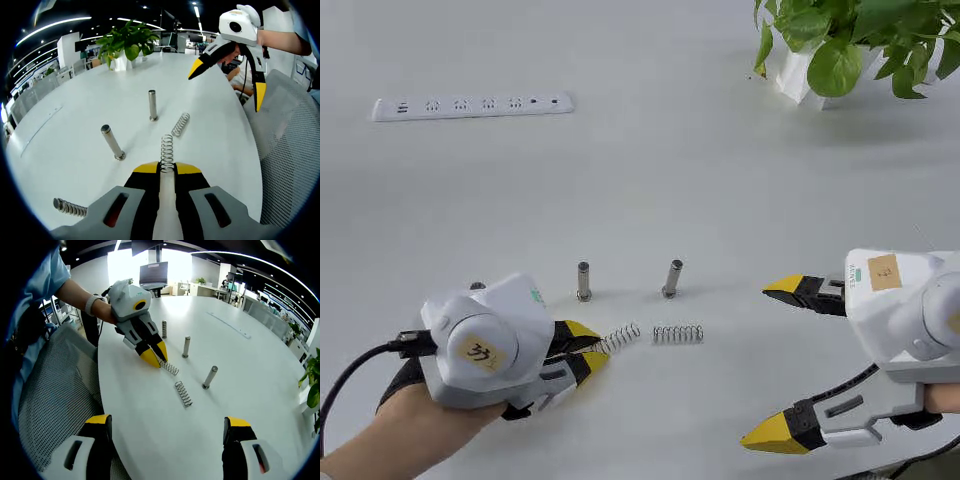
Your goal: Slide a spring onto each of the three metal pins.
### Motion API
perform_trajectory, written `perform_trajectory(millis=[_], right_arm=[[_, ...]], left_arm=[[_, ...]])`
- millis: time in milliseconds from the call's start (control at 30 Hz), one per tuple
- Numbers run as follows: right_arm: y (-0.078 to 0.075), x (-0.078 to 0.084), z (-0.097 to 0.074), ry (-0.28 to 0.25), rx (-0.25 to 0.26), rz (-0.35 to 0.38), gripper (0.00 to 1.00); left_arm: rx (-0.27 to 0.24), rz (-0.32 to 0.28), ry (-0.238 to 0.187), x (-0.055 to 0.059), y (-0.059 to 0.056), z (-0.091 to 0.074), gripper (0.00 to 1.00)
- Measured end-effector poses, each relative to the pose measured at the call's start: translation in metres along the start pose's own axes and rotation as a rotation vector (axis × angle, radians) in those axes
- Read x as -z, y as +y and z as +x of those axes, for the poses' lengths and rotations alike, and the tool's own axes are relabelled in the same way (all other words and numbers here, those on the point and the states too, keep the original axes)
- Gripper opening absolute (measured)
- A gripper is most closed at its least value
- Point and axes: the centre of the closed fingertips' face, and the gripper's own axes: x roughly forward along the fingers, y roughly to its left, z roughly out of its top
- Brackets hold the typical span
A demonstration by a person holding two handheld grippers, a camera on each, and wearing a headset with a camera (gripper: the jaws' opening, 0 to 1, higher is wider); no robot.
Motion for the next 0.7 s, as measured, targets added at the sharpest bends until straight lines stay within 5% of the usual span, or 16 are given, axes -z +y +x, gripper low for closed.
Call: perform_trajectory(millis=[700], right_arm=[[0.019,-0.045,0.012,-0.053,-0.080,-0.120,0.89]], left_arm=[[-0.023,0.001,-0.091,-0.025,-0.027,-0.037,0.07]])
